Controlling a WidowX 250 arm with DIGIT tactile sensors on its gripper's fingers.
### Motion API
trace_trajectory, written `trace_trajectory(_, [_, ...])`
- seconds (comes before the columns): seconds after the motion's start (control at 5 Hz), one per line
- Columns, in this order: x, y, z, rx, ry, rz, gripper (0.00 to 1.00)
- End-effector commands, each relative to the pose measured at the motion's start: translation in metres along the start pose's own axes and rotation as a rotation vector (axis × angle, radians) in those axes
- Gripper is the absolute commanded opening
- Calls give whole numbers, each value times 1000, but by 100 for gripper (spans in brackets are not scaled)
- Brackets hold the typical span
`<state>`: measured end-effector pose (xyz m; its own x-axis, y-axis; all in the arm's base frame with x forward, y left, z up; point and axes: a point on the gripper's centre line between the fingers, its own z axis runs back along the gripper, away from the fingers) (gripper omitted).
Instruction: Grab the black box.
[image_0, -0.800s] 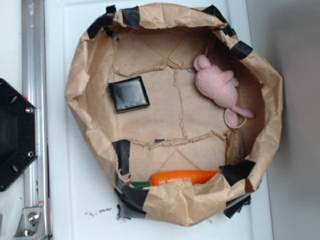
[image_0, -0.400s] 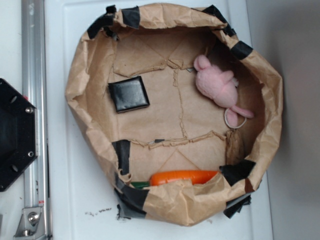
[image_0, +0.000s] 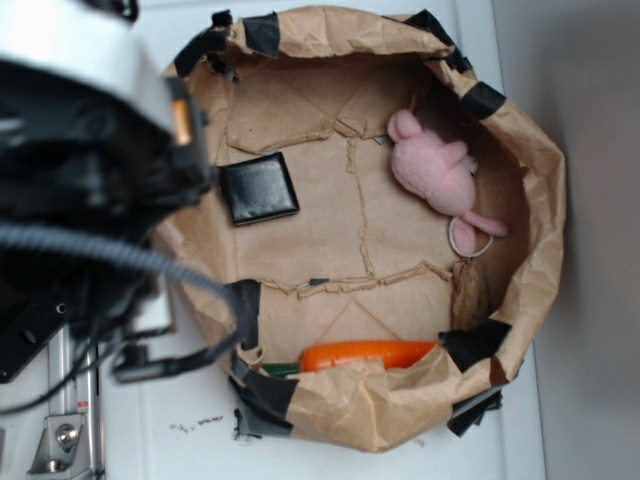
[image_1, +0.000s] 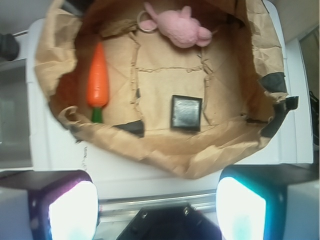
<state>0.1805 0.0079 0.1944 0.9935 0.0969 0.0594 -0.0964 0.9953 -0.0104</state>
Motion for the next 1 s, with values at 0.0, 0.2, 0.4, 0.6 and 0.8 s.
trace_trajectory(0.0, [30,42,-73,75,-13,36,100])
trace_trajectory(0.2, [38,53,-108,93,6,9,100])
trace_trajectory(0.4, [44,39,-148,118,59,-72,100])
trace_trajectory(0.6, [26,43,-170,82,70,-43,100])
trace_trajectory(0.8, [26,34,-193,-25,70,-82,100])
